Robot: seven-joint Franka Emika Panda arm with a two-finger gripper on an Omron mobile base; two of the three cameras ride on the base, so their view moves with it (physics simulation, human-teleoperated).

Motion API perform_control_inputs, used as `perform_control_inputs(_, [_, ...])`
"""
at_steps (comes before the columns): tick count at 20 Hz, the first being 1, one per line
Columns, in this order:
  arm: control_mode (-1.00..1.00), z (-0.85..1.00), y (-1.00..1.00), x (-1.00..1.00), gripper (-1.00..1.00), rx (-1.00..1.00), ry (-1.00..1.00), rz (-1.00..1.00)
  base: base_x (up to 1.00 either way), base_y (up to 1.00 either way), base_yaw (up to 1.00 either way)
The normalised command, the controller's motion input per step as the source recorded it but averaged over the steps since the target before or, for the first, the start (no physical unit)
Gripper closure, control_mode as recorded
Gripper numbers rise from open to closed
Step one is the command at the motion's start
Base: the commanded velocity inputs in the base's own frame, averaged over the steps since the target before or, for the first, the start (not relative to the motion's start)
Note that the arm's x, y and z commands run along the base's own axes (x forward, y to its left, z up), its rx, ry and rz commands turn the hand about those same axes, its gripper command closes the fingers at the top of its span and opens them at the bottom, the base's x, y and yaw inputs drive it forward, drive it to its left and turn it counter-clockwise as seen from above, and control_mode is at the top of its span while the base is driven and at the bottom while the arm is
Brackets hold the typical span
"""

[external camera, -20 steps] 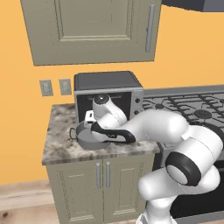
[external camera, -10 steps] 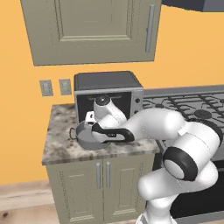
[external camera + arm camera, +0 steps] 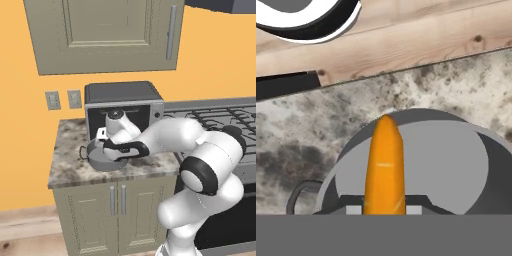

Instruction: Turn on the sink faucet. Then move the carrot from the counter to the sink. Turn off the sink. Move the vegetable from the sink to the pot next to the stove. Finally move the pot to the rear left burner.

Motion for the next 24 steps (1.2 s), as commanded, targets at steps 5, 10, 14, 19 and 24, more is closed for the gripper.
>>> perform_control_inputs(5, [-1.0, -0.19, 0.08, 0.07, 1.0, 0.0, 0.03, 0.0, 0.0, 0.0, 0.0])
perform_control_inputs(10, [-1.0, -0.19, 0.0, 0.04, 1.0, 0.0, 0.0, 0.0, 0.0, 0.0, 0.0])
perform_control_inputs(14, [-1.0, -0.15, 0.0, 0.11, 1.0, 0.0, 0.0, 0.0, 0.0, 0.0, 0.0])
perform_control_inputs(19, [-1.0, -0.17, 0.02, 0.13, 1.0, 0.0, 0.01, 0.0, 0.0, 0.0, 0.0])
perform_control_inputs(24, [-1.0, -0.11, 0.01, 0.11, 1.0, 0.0, 0.02, 0.0, 0.0, 0.0, 0.0])
